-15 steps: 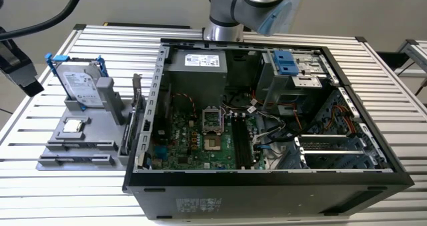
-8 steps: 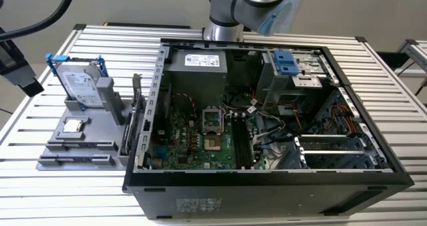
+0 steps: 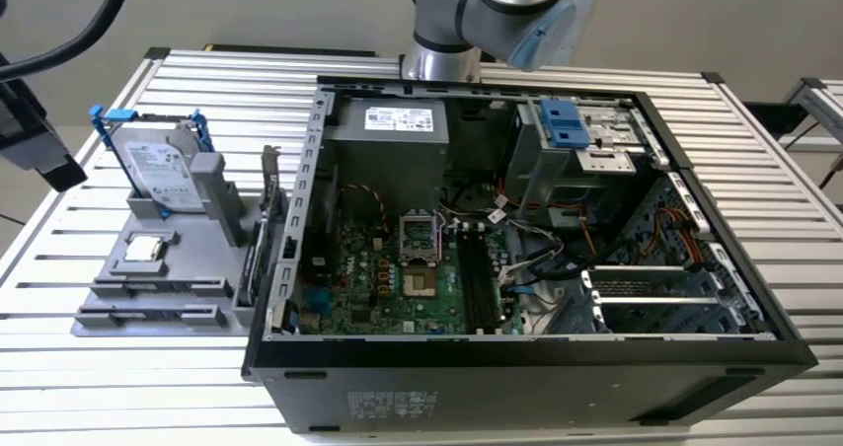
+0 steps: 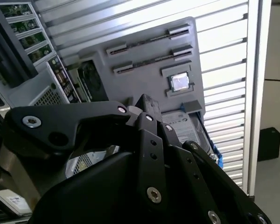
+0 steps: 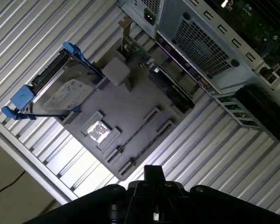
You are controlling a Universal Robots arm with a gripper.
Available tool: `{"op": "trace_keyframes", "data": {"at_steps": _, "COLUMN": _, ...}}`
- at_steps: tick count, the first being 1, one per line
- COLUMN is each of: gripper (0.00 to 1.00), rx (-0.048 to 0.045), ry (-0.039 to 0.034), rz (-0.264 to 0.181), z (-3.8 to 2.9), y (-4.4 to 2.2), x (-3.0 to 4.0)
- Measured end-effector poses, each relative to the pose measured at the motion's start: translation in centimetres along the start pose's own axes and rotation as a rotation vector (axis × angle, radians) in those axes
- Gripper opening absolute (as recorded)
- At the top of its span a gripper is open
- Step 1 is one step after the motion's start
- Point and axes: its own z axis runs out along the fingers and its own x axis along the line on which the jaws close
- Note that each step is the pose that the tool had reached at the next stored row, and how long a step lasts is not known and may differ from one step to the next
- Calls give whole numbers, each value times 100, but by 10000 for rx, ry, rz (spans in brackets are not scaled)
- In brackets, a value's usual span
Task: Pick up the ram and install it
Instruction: 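Pick up the ram and move it above insertion slot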
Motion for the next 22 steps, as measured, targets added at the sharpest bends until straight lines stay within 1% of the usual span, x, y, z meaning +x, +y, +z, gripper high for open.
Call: {"op": "trace_keyframes", "data": {"at_steps": 22, "gripper": 0, "rx": 9, "ry": -103, "rz": 2093, "z": 0, "y": -1, "x": 0}}
